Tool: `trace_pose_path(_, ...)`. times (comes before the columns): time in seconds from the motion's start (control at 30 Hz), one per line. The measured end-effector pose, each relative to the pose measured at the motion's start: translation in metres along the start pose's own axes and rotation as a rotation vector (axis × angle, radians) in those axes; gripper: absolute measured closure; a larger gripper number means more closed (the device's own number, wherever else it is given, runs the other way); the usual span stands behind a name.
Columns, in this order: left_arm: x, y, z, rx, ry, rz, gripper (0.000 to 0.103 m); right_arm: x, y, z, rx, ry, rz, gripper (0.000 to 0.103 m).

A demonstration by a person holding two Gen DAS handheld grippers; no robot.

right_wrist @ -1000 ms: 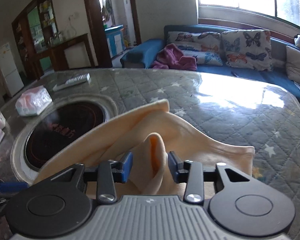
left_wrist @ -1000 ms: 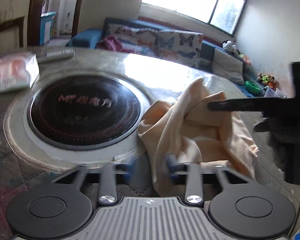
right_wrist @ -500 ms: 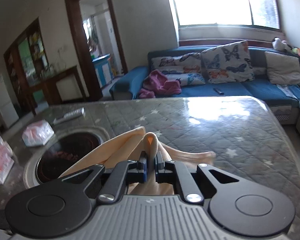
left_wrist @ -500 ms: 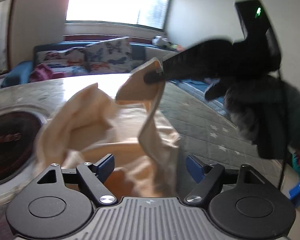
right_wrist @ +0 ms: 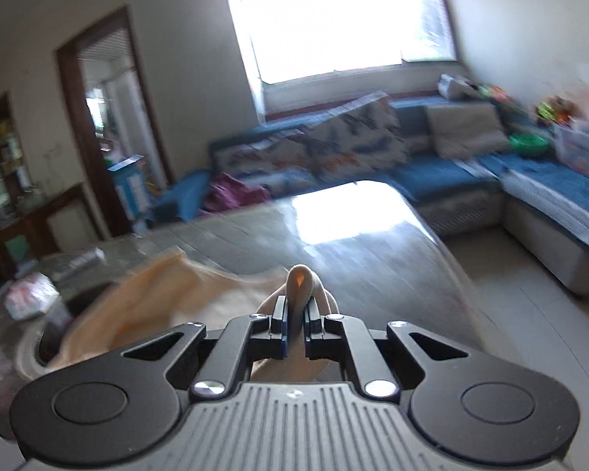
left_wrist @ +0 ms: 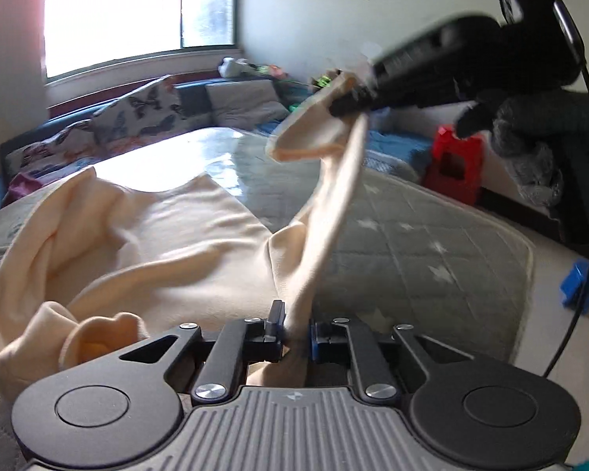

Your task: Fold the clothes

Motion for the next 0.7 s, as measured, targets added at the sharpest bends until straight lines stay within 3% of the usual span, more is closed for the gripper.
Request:
trace_pose_path(0.17,-0.003,0.006,0.005,-0.040,0.019,-0.020,0.082,0.008,0.044,0.049,-0.089,0.138,-0.071,0.082)
trace_pose_path(0.27,0.000,0.007,0.008,-0.041,0.038,-0.026,0.073,0.015,0.070,0.078,-0.141,0.220,-0.111,0.075)
trace_pose_path(0.37,0.001,0.007,0.013,-0.046,0.055,-0.028,0.058,0.025,0.074,0.092,-0.140,0.290,-0.086,0.068)
trace_pose_path(0.47,-0.001,0.008,0.018,-0.046,0.062,-0.029,0.048,0.032,0.070,0.082,-0.103,0.258,-0.058,0.059)
trace_pose_path(0.6,-0.002,0.010,0.023,-0.044,0.070,-0.033,0.033,0.020,0.071,0.045,0.002,0.183,-0.078,0.027)
trace_pose_path(0.7,-0.001,0.011,0.026,-0.048,0.070,-0.034,0.028,0.006,0.080,0.028,0.085,0.187,-0.108,0.022)
Point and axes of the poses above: each gripper's, at about its wrist camera, not at the fingertips, and x roughly against the way its jaws point, z to its right, y to its underside, the point moved 9 cm from there along -x, roughly the way its jaws point, and after that the axes turned 4 degrees about -z, right-handed, at the moved point
